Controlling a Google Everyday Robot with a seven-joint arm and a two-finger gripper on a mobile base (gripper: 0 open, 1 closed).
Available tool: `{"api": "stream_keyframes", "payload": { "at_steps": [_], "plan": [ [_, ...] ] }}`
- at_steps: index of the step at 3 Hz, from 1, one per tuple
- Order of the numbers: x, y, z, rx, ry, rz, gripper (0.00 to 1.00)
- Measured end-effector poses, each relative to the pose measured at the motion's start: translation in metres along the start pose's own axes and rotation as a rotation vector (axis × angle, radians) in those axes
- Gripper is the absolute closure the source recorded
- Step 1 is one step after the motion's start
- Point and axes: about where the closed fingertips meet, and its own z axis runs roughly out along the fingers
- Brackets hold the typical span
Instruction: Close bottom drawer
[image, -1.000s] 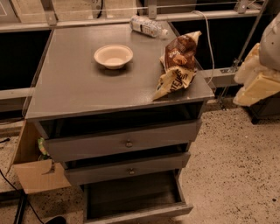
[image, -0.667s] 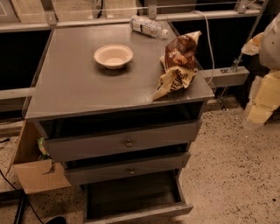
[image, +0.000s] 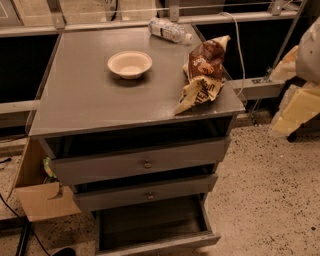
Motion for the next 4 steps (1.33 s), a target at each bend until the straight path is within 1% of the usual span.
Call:
{"api": "stream_keyframes", "payload": {
  "at_steps": [1, 2, 3, 4],
  "plan": [
    [0.004, 0.007, 0.011, -0.001, -0.016, 0.015, 0.49],
    [0.008, 0.033, 0.05, -0.048, -0.075, 0.041, 0.8],
    [0.013, 0.055, 0.089, -0.089, -0.113, 0.061, 1.0],
    [0.016, 0.094, 0.149, -0.168, -0.111, 0.095, 1.0]
  ]
}}
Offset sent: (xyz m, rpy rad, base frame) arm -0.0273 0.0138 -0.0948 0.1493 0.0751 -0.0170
